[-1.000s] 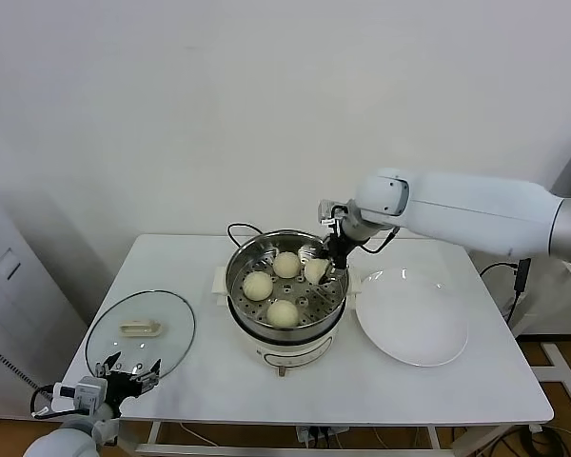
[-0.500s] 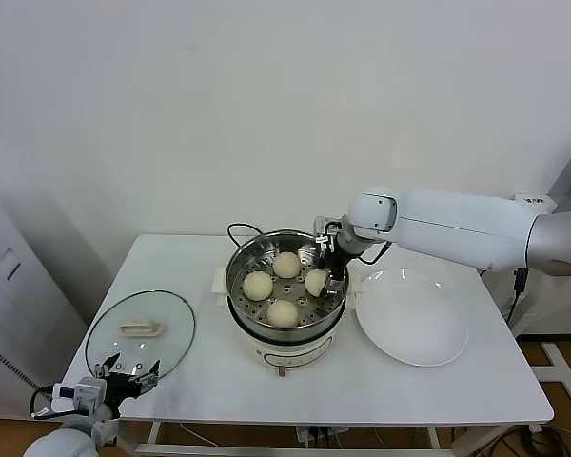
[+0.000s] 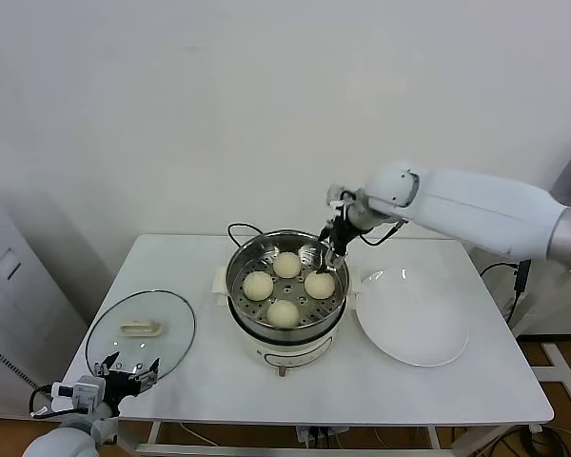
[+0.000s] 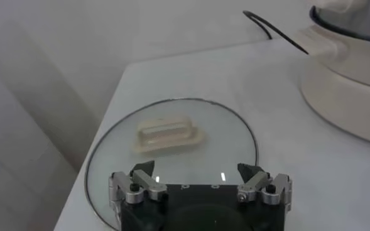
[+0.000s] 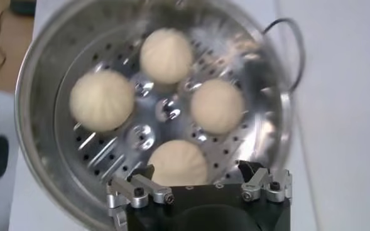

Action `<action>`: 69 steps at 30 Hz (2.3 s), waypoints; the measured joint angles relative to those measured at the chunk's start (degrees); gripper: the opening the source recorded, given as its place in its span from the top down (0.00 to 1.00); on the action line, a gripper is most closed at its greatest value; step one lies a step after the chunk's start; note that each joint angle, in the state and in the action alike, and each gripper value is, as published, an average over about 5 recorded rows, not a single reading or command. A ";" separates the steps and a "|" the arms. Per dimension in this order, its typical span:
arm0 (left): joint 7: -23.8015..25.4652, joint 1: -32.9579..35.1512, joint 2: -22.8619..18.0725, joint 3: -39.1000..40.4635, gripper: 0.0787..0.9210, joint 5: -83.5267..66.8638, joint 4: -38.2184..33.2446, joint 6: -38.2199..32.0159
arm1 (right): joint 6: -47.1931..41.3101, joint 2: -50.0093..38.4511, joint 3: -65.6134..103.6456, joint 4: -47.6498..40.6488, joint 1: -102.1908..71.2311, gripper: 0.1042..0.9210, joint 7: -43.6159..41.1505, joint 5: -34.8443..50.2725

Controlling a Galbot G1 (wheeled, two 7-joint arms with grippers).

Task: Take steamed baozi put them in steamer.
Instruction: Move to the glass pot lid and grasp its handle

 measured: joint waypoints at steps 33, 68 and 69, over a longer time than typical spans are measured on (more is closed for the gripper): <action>2.49 -2.30 -0.07 -1.17 0.12 12.15 2.59 -6.18 | 21.46 -4.94 85.63 12.70 -74.66 0.12 34.25 -11.24; 1.66 -7.72 -5.79 -3.25 0.12 89.13 21.81 -31.68 | 28.29 17.62 120.26 12.72 -105.36 0.12 29.36 -33.02; 1.51 -8.04 -6.02 -3.26 0.12 90.30 22.26 -31.80 | 28.36 17.74 120.30 12.56 -105.36 0.12 29.28 -33.25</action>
